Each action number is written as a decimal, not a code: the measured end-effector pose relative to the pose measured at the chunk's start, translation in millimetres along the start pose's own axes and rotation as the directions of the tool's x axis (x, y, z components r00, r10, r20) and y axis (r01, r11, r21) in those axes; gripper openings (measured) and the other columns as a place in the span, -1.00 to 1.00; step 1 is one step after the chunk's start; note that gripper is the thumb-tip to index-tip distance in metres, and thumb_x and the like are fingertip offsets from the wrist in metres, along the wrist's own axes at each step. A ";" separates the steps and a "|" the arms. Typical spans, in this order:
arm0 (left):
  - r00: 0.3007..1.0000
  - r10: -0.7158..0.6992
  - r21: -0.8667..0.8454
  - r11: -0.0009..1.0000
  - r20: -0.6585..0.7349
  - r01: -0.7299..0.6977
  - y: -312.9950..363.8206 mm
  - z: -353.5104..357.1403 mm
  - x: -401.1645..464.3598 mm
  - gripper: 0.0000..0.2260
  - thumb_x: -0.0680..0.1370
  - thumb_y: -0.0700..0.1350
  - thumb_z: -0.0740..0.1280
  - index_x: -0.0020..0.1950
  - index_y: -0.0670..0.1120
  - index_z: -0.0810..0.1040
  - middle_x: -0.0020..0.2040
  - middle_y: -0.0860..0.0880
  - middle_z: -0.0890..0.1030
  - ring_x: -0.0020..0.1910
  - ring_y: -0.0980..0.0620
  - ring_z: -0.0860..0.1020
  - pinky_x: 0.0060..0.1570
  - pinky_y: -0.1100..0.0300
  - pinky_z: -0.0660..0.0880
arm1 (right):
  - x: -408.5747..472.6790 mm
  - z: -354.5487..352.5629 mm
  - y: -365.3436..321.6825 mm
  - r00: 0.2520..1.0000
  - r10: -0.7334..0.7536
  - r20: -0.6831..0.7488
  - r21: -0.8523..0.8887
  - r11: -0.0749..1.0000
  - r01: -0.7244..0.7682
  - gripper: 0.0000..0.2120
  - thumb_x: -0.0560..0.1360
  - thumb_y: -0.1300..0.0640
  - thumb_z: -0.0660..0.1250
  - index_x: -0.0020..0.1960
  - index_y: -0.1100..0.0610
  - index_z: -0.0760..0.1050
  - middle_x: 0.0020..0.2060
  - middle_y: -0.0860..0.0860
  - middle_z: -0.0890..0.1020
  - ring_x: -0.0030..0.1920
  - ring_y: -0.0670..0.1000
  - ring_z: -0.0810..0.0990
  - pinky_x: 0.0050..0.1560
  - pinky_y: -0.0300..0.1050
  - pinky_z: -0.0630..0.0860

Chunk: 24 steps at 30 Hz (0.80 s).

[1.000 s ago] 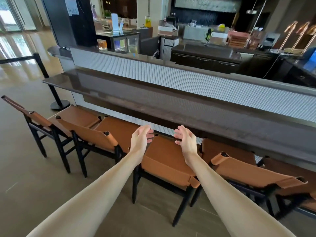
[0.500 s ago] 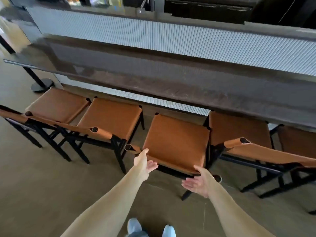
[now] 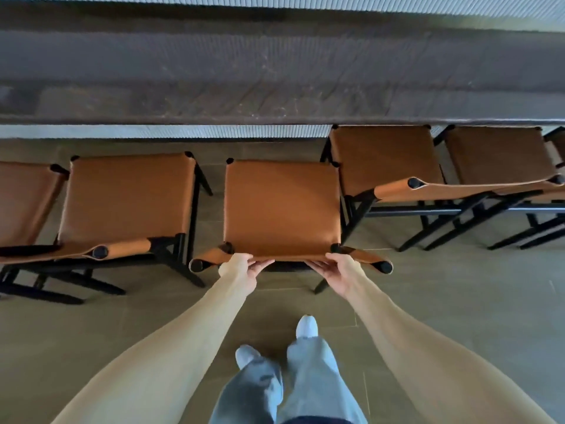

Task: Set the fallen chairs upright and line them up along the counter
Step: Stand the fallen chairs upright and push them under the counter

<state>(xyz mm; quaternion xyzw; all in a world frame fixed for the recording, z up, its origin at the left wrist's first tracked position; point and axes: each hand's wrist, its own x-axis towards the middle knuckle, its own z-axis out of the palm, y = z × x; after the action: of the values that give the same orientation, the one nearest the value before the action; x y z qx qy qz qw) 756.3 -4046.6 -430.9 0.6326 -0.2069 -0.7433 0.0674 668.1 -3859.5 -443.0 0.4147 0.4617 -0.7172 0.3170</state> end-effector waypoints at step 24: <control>0.988 0.148 0.027 0.988 0.038 -0.149 144.7 99.5 71.5 -0.71 0.55 -0.54 0.17 0.21 -0.30 0.43 0.28 -0.40 0.48 -0.02 -0.47 0.57 0.01 -0.36 0.58 | 90.5 164.2 -70.2 0.985 -0.035 0.169 -0.063 0.997 0.046 -0.52 0.60 0.55 0.06 0.48 0.30 0.30 0.35 0.38 0.46 0.27 0.43 0.54 0.11 0.37 0.60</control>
<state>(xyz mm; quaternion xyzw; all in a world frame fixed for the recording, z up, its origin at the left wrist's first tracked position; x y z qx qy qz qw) 622.9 -4181.3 -427.9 0.6031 -0.2658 -0.7441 0.1095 518.4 -3991.8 -457.5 0.3325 0.4654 -0.7401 0.3537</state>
